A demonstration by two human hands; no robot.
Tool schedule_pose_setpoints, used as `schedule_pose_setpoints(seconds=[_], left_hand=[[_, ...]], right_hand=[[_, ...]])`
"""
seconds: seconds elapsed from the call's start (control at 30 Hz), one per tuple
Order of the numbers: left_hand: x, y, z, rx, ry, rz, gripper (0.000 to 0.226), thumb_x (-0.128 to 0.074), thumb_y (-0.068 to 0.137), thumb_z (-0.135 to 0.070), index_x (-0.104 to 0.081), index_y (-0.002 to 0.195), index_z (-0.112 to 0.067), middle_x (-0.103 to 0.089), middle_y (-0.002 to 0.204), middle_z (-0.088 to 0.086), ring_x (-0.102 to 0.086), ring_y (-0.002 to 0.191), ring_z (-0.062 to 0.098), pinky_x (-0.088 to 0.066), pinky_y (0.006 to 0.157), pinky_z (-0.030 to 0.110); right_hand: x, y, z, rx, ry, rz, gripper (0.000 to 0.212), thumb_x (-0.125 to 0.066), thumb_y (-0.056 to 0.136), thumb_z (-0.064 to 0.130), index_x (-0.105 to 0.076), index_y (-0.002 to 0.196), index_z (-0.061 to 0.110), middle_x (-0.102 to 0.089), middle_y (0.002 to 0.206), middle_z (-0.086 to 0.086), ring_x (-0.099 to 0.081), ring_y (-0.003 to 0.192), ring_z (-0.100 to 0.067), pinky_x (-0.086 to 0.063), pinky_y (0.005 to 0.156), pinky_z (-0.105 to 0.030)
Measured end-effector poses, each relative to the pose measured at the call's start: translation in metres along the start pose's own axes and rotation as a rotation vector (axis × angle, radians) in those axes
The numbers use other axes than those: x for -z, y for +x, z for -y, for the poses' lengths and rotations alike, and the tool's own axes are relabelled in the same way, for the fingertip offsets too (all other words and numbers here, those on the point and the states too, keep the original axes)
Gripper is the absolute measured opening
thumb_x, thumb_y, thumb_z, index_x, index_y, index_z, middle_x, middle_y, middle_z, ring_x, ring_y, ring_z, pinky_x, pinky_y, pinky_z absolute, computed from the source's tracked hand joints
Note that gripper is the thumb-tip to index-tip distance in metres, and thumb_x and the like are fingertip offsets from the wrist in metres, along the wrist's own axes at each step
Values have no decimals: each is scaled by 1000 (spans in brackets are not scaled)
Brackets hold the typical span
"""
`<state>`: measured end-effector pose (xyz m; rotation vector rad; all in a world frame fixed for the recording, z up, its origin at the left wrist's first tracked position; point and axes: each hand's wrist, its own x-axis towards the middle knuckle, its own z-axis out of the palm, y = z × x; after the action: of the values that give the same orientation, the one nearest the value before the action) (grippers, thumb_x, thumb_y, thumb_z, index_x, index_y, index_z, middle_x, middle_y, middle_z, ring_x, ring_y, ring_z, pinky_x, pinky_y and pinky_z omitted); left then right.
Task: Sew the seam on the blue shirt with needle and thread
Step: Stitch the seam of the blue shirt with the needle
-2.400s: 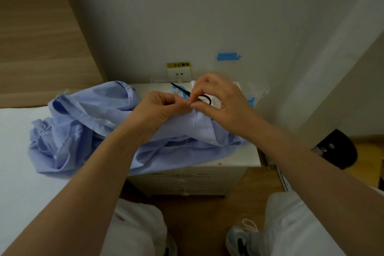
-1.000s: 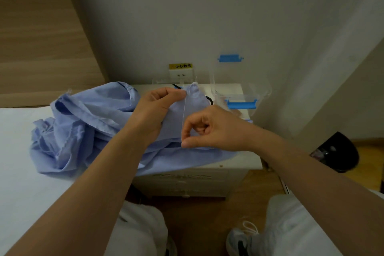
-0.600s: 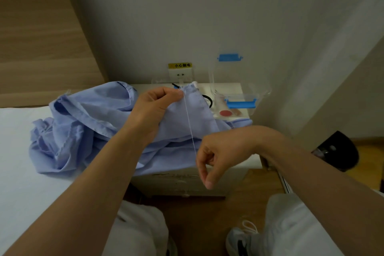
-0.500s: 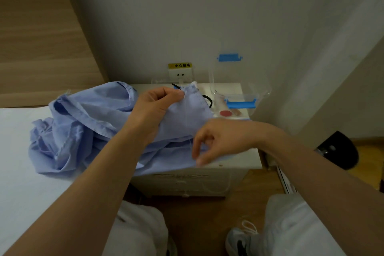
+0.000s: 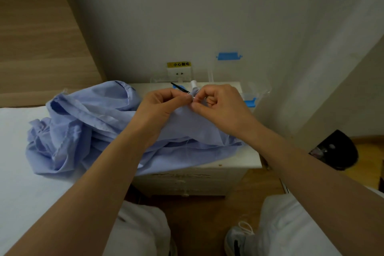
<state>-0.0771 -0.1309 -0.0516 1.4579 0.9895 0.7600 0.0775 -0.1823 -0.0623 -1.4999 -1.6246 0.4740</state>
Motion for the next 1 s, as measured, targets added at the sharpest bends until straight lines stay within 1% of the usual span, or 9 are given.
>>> schedule_pose_setpoints(seconds=[0.1, 0.17, 0.23, 0.3, 0.43, 0.53, 0.77, 0.9, 1.0], left_hand=[[2, 1, 2, -8, 33, -13, 15, -63, 90, -18, -71, 78, -14, -71, 78, 7, -65, 79, 13, -53, 79, 30], [3, 1, 3, -26, 74, -15, 14, -63, 90, -20, -72, 80, -15, -72, 77, 4, -65, 75, 10, -54, 74, 25], [4, 0, 3, -55, 123, -3, 13, -64, 90, -20, -73, 83, -14, -72, 81, 6, -65, 75, 8, -53, 71, 21], [4, -2, 4, -71, 131, 18, 11, -64, 89, -20, -73, 85, -14, -73, 84, 7, -65, 77, 8, -53, 71, 19], [9, 0, 4, -93, 249, 38, 11, -65, 88, -24, -73, 89, -16, -72, 80, -1, -63, 72, 0, -49, 65, 13], [16, 2, 5, -113, 423, 39, 17, -63, 91, -30, -74, 87, -17, -71, 77, -1, -59, 68, 0, -45, 62, 13], [19, 1, 4, -166, 481, 26, 14, -59, 94, -19, -70, 94, -10, -69, 83, 3, -59, 72, 6, -44, 61, 9], [18, 3, 4, -173, 454, 56, 13, -59, 93, -15, -68, 98, -7, -69, 88, 10, -61, 77, 11, -48, 67, 16], [18, 3, 3, -177, 400, 51, 8, -61, 92, -13, -68, 95, -9, -69, 86, 5, -62, 75, 3, -50, 69, 14]], right_hand=[[8, -1, 3, 30, 11, 127, 19, -72, 85, 17, -61, 71, 26, -37, 39, 13, -36, 41, -7, -32, 50, -11], [13, 1, 1, -22, 114, 42, 8, -71, 86, 18, -63, 83, 17, -33, 39, 11, -31, 39, -7, -28, 47, -11], [17, 3, 0, -81, 196, -36, 21, -71, 86, 20, -61, 104, 15, -32, 42, 10, -29, 38, -6, -29, 43, -14], [17, 4, -1, -85, 188, 1, 28, -71, 86, 22, -62, 111, 16, -33, 41, 10, -29, 37, -6, -29, 43, -15], [15, 3, -4, -71, 133, 26, 8, -69, 88, 15, -72, 88, 8, -35, 37, 11, -32, 36, -5, -30, 45, -9], [17, 5, -10, -120, 150, 2, 7, -67, 89, 13, -71, 86, 7, -35, 38, 12, -32, 37, -4, -35, 49, -7], [16, 2, -10, -133, 176, 35, 8, -69, 88, 17, -72, 87, 9, -33, 44, 3, -28, 38, -6, -35, 50, -9], [15, 4, -16, -144, 179, 25, 7, -68, 89, 18, -71, 86, 13, -33, 41, 11, -30, 43, -6, -41, 58, -21], [14, 4, -18, -145, 186, 32, 7, -68, 89, 16, -72, 88, 10, -36, 46, 4, -32, 48, -11, -42, 62, -27]])
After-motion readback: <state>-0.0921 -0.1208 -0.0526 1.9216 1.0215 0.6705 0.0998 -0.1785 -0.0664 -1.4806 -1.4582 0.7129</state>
